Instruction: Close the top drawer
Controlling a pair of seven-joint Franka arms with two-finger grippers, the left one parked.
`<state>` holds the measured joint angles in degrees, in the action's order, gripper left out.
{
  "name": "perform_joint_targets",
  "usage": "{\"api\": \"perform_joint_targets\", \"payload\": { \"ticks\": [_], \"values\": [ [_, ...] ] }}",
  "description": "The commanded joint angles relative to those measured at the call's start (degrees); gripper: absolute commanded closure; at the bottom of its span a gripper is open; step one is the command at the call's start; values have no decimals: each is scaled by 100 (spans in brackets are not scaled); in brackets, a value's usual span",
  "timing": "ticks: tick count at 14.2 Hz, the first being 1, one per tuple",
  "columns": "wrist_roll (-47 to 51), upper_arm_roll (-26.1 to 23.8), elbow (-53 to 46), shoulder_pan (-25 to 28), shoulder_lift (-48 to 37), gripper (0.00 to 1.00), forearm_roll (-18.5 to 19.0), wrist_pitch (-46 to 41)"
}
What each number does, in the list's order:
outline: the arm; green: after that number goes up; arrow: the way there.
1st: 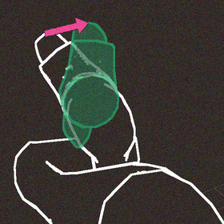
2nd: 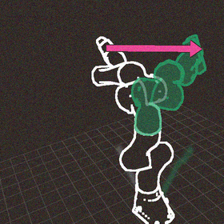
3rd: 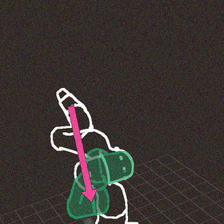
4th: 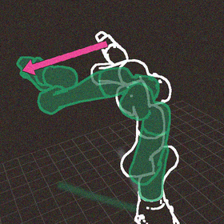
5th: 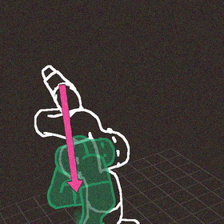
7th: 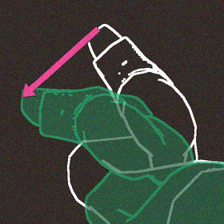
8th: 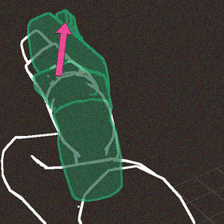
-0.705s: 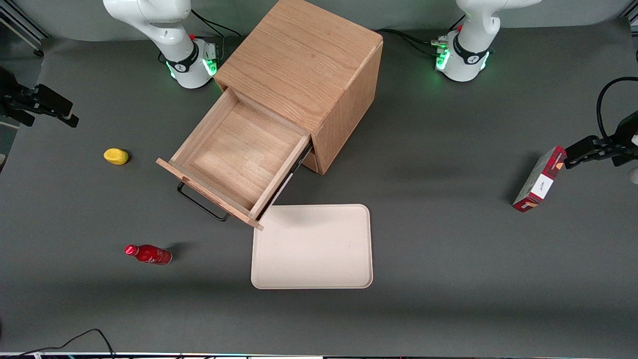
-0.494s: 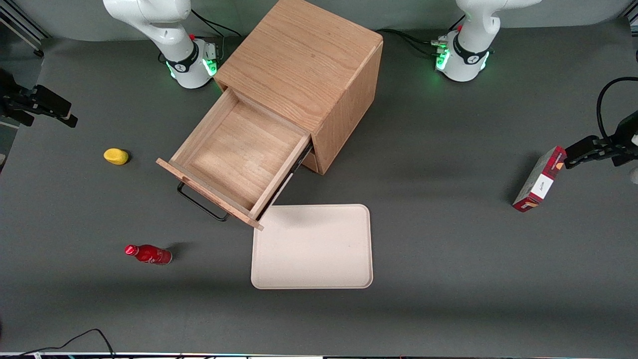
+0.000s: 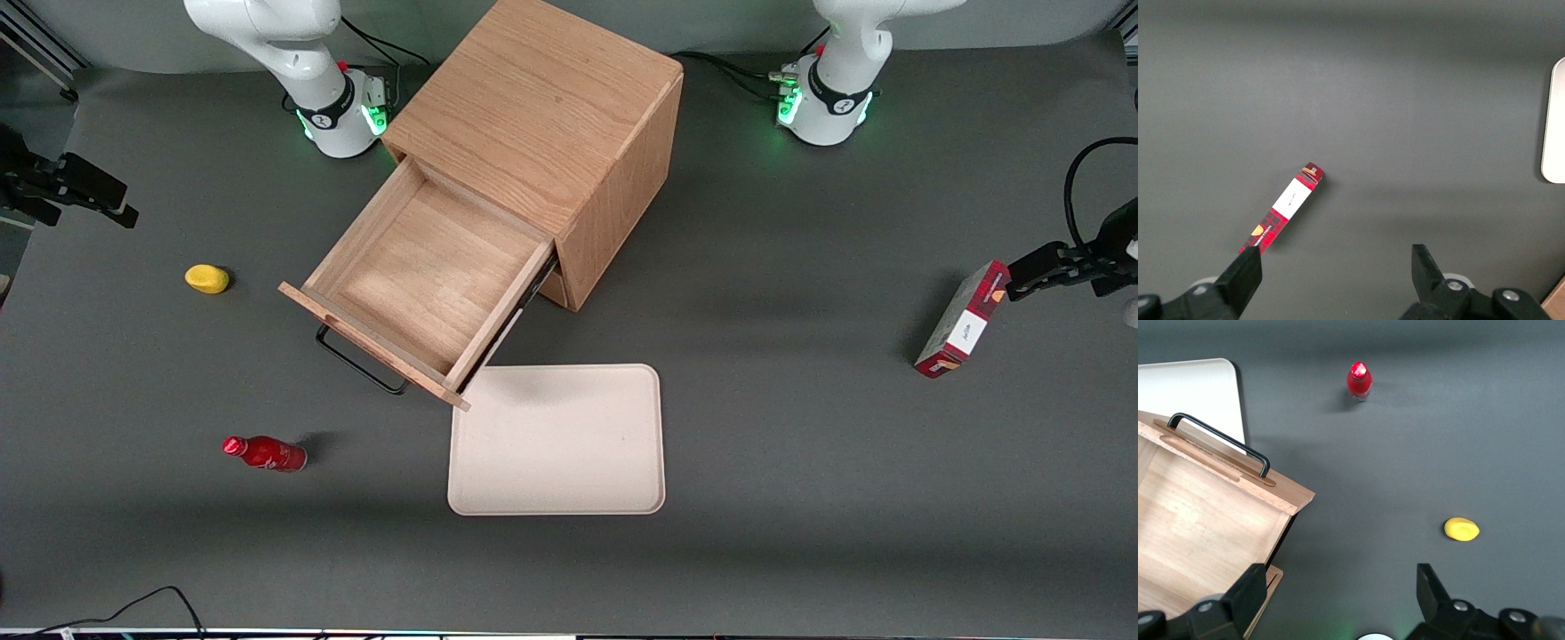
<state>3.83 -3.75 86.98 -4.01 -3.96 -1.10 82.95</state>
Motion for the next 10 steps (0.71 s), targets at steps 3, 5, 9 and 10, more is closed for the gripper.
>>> {"api": "perform_joint_targets", "payload": {
  "ticks": [3,5,9,10],
  "values": [
    [-548,-12,-216,-21,202,0,-137,-60],
    [-928,-29,-662,-12,500,0,-128,-182],
    [-1574,-169,-980,-3,773,0,-137,-525],
    [-1857,-196,-1137,5,861,0,-137,-560]
  ]
}}
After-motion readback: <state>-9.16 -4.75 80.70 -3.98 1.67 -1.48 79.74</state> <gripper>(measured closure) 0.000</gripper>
